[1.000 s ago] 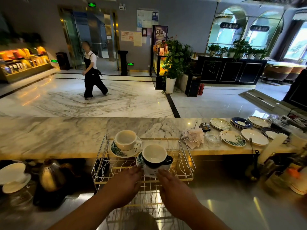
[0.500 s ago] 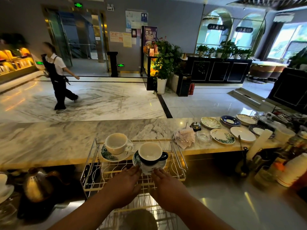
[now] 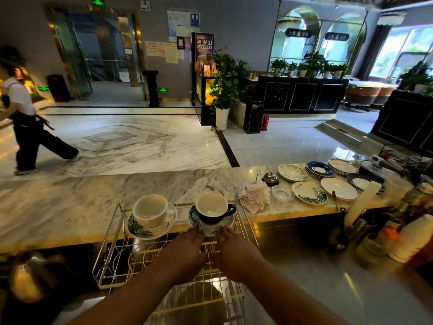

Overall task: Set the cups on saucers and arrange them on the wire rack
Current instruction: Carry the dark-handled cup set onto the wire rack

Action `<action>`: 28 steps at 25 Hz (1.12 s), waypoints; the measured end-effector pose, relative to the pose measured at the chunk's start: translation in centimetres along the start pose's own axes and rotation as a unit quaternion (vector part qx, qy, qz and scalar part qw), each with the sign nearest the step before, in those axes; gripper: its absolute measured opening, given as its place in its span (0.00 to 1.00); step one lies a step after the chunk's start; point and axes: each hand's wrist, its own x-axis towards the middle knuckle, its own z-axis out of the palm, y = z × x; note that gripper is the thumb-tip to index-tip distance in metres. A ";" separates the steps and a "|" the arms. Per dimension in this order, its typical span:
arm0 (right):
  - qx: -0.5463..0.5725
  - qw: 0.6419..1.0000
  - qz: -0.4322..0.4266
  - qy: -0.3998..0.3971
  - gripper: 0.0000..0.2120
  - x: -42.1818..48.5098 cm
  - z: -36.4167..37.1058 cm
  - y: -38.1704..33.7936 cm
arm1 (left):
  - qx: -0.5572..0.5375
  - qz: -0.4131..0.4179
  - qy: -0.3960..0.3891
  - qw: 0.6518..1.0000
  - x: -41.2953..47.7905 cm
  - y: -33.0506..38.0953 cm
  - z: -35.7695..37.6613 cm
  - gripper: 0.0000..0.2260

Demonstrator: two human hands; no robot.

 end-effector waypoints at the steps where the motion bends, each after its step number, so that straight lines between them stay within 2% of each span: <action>1: 0.002 1.000 0.004 0.001 0.36 0.3 0.0 0.2 | 0.000 -0.002 0.000 1.000 0.4 0.0 0.1 0.34; 15: -0.008 1.000 0.009 -0.011 0.37 2.9 -0.3 1.6 | 0.012 -0.009 -0.016 1.000 2.6 -0.4 0.4 0.35; 18: 0.009 1.000 0.003 0.002 0.37 2.2 -0.5 1.6 | -0.005 0.014 -0.002 1.000 1.6 -0.2 -0.2 0.34; 24: 0.040 0.997 -0.050 0.053 0.30 -0.6 -1.2 -0.4 | -0.034 0.035 0.027 0.998 -3.2 -0.7 -1.9 0.32; 28: 0.060 0.991 -0.101 0.070 0.21 -1.7 -2.3 -3.5 | -0.043 0.012 0.062 0.997 -7.4 -2.5 -3.5 0.23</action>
